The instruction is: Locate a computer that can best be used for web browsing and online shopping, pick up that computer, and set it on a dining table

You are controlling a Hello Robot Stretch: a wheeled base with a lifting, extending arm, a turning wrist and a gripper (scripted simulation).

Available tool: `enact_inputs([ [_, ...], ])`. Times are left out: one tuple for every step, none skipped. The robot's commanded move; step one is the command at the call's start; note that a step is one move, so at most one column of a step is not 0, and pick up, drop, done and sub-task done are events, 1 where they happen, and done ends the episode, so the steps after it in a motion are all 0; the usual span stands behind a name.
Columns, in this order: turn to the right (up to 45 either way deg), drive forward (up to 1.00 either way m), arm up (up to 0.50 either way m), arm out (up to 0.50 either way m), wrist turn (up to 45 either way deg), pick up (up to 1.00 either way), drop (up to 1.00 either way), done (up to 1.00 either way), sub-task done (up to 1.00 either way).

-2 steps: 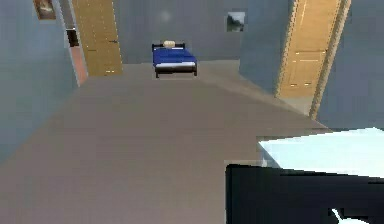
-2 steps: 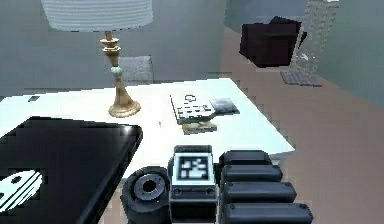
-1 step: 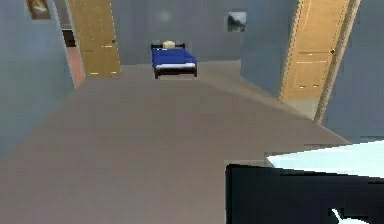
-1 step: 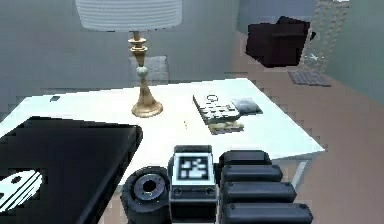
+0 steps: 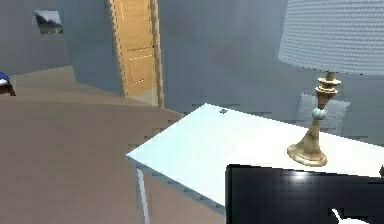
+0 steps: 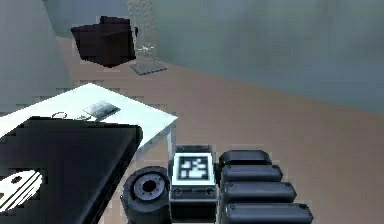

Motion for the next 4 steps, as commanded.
enact_inputs([
  [15.0, 0.0, 0.0, 0.0, 0.0, 0.0, 0.0, 0.0, 0.0],
  [-39.0, 0.0, 0.0, 0.0, 0.0, 0.0, 0.0, 0.0, 0.0],
  [0.0, 0.0, 0.0, 0.48, 0.0, 0.0, 0.0, 0.0, 0.0],
  [0.0, 0.0, 0.0, 0.0, 39.0, 0.0, 0.0, 0.0, 0.0],
])
